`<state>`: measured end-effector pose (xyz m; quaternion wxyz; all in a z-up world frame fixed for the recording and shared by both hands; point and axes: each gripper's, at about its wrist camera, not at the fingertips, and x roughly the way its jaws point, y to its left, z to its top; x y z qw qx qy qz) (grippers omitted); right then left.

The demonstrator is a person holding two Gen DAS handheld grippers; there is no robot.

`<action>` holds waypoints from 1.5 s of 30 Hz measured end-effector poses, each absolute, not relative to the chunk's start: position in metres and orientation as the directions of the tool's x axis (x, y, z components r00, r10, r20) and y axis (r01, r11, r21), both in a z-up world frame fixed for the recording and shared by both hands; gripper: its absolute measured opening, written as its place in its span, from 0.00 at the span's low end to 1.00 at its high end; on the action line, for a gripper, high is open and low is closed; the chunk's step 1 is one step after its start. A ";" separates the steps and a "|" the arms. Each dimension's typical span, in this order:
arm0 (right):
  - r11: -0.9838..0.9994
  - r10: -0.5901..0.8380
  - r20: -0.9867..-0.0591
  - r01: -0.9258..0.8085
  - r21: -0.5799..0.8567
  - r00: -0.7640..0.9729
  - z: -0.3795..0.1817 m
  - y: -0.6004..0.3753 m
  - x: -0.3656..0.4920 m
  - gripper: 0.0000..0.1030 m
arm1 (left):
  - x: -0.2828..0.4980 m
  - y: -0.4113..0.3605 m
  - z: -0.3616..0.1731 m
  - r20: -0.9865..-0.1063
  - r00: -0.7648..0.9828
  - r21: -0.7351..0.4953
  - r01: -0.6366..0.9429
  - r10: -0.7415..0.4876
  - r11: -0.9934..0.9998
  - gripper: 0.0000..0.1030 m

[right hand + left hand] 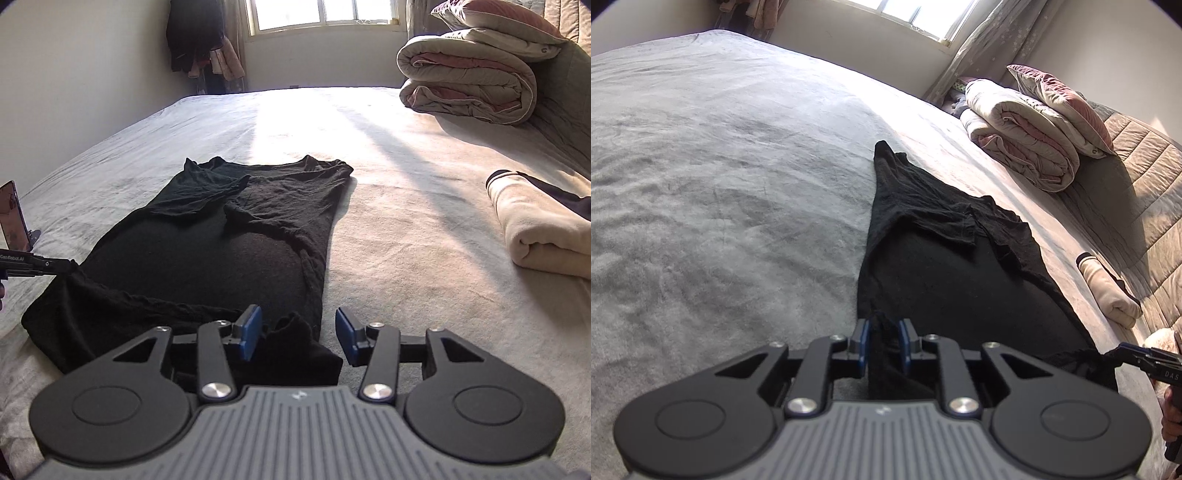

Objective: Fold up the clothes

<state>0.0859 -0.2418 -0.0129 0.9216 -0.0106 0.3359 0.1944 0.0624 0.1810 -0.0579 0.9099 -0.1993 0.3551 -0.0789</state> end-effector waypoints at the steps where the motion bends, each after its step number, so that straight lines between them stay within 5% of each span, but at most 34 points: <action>1: 0.923 0.354 -0.619 -0.370 0.109 0.701 -0.011 -0.243 0.084 0.48 | 0.062 0.180 -0.058 -0.615 0.736 -0.416 0.003 -0.284 0.909 0.17; 11: 0.907 0.365 -0.642 -0.413 0.081 0.674 -0.017 -0.244 0.079 0.54 | 0.064 0.173 -0.059 -0.626 0.736 -0.362 0.016 -0.256 0.932 0.16; 14: 0.913 0.354 -0.629 -0.402 0.072 0.692 -0.024 -0.235 0.084 0.54 | 0.063 0.169 -0.058 -0.617 0.748 -0.342 0.024 -0.243 0.939 0.05; 16: 0.910 0.368 -0.621 -0.406 0.087 0.692 -0.028 -0.231 0.087 0.33 | 0.061 0.166 -0.057 -0.605 0.761 -0.325 0.032 -0.234 0.945 0.03; 17: 0.909 0.371 -0.620 -0.406 0.091 0.691 -0.029 -0.229 0.087 0.11 | 0.060 0.166 -0.057 -0.595 0.770 -0.324 0.035 -0.232 0.945 0.03; 18: 0.913 0.366 -0.615 -0.398 0.091 0.698 -0.030 -0.229 0.087 0.08 | 0.058 0.166 -0.055 -0.578 0.783 -0.325 0.037 -0.230 0.945 0.03; 29: 0.939 0.343 -0.452 -0.293 0.178 0.824 -0.017 -0.263 0.084 0.06 | 0.043 0.182 -0.047 -0.406 0.886 -0.409 0.042 -0.223 0.912 0.03; 39: 0.964 0.266 -0.555 -0.215 0.158 0.788 -0.042 -0.256 0.116 0.08 | 0.073 0.171 -0.067 -0.529 0.837 -0.340 -0.061 -0.138 0.938 0.04; 41: 0.974 0.226 -0.577 -0.177 0.140 0.785 -0.045 -0.257 0.119 0.17 | 0.075 0.170 -0.067 -0.546 0.831 -0.315 -0.084 -0.108 0.946 0.06; 45: 0.980 0.192 -0.563 -0.130 0.148 0.804 -0.040 -0.266 0.115 0.18 | 0.070 0.171 -0.056 -0.520 0.850 -0.319 -0.104 -0.082 0.942 0.11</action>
